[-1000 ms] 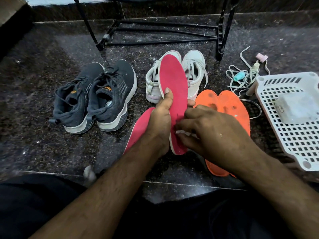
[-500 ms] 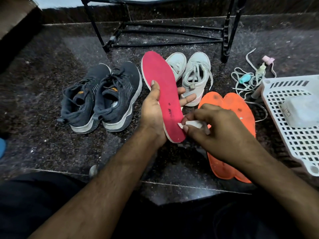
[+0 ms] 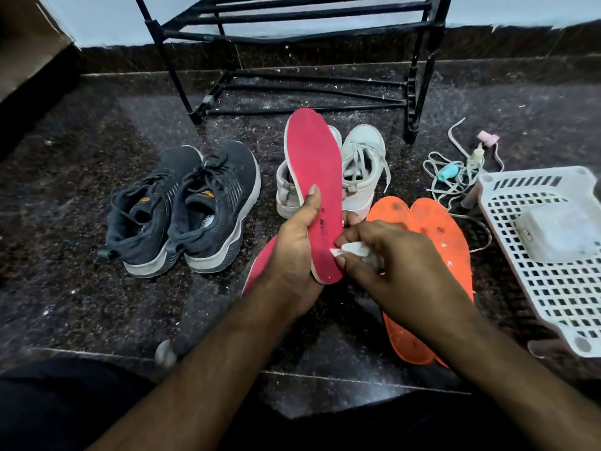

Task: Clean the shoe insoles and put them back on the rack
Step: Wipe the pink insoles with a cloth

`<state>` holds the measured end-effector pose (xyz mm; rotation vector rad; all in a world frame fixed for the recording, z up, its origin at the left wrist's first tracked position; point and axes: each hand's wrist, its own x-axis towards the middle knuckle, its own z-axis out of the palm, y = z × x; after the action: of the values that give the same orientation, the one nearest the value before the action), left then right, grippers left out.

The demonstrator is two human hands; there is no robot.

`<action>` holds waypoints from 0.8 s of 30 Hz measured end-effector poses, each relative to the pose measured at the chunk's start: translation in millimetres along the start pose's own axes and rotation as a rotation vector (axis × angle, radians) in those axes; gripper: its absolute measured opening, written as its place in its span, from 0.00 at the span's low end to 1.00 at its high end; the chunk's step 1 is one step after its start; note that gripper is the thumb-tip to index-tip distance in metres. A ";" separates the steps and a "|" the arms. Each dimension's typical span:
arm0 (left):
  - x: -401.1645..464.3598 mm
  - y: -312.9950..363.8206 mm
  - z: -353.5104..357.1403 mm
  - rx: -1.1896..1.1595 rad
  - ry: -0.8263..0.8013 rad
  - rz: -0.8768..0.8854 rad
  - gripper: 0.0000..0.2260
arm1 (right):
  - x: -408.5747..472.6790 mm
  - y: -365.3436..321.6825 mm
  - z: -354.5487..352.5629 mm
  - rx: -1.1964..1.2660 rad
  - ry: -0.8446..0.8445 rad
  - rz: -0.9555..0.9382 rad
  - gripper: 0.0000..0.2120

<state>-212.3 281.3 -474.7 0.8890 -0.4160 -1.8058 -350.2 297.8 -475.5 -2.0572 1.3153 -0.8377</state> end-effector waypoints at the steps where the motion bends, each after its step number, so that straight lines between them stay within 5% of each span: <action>1: 0.6 0.0 0.6 -0.008 0.042 0.025 0.25 | 0.3 -0.7 -2.9 -0.010 0.015 0.001 0.07; 6: -1.0 1.0 -1.2 -0.006 0.098 0.061 0.25 | -0.3 -4.1 -12.3 0.006 0.097 0.029 0.12; 13: -2.5 5.1 -0.8 0.008 0.069 0.047 0.21 | 2.7 -3.5 -6.8 0.003 0.044 -0.104 0.07; 24: -0.7 13.9 -9.5 0.021 0.004 0.141 0.30 | -0.3 -3.7 4.7 -0.010 -0.057 -0.095 0.11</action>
<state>-196.1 277.5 -471.8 0.8567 -0.4845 -1.6733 -344.6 300.0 -476.0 -2.1501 1.2014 -0.8081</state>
